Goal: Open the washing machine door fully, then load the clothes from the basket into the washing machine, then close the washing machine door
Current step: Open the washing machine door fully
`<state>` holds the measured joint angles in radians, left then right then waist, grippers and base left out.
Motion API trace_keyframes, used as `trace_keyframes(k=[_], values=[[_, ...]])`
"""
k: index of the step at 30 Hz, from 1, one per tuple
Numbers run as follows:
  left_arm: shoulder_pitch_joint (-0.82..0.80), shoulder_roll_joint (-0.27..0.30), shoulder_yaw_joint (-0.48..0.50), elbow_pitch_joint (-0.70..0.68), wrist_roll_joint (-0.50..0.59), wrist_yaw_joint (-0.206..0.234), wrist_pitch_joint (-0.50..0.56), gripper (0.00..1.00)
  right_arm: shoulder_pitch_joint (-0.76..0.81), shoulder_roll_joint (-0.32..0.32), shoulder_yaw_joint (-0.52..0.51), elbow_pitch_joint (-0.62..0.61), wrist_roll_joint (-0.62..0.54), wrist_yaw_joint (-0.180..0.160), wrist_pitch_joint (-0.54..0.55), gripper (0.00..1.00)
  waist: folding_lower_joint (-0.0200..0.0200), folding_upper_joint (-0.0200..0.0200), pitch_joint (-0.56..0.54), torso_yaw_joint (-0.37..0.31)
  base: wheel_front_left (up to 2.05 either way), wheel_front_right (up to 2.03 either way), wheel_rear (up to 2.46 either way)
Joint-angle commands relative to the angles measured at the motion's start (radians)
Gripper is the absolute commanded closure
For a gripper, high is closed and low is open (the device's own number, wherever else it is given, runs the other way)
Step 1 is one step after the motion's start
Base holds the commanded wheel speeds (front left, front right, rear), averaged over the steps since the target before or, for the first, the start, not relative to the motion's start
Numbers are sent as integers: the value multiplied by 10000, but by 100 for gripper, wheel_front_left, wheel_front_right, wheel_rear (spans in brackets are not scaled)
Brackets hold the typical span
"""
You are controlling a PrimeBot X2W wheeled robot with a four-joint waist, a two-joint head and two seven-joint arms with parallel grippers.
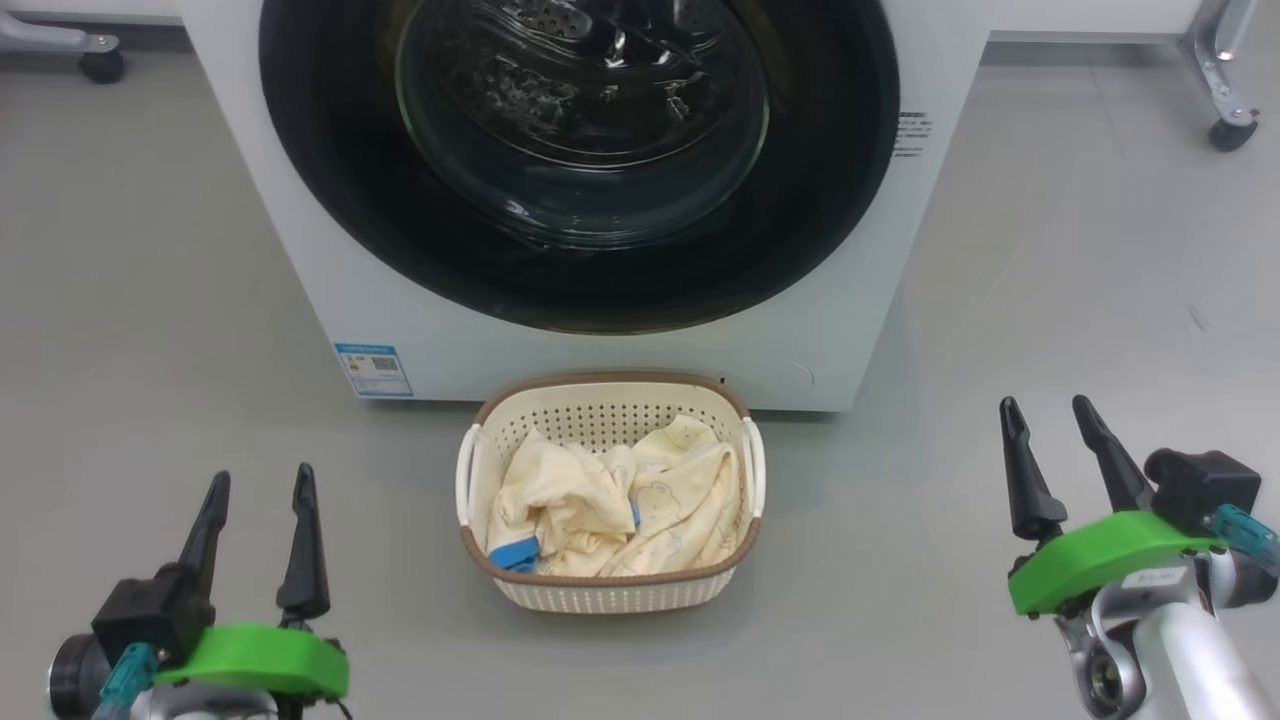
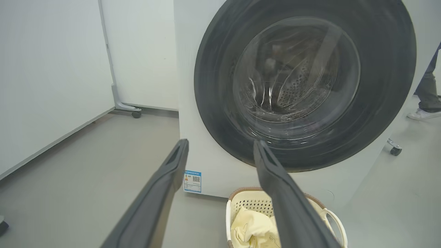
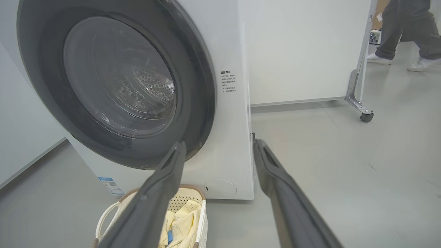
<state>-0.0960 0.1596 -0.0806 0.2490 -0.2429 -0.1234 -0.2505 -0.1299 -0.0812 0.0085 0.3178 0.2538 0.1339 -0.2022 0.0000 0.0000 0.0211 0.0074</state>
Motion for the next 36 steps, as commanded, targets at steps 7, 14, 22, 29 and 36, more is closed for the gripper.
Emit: trace_keyframes(k=[7, 14, 22, 29, 36], values=[[-570, 66, 574, -614, -43, 26, -113, 0, -452, -108, 118, -295, -68, -32, -155, 0, 0, 0, 113, -14, 96, 96, -193], [-532, -43, 601, -757, 22, 0, -113, 0, -481, -130, 113, -243, -39, -32, -188, 0, 0, 0, 152, -42, 44, 44, -88], [-401, -68, 684, -855, 257, -19, -113, 0, -486, -119, 75, -169, -37, -32, -247, 0, 0, 0, 114, -96, 2, 2, -4], [-336, -100, 708, -817, 318, -34, -113, 0, -462, -127, 17, -129, 8, -32, -295, 0, 0, 0, 117, -108, 0, 0, 0], [-314, -58, 599, -771, 514, -45, -113, 0, -575, -121, -84, -120, 135, -32, -310, 0, 0, 0, 150, -65, 0, 0, 0]])
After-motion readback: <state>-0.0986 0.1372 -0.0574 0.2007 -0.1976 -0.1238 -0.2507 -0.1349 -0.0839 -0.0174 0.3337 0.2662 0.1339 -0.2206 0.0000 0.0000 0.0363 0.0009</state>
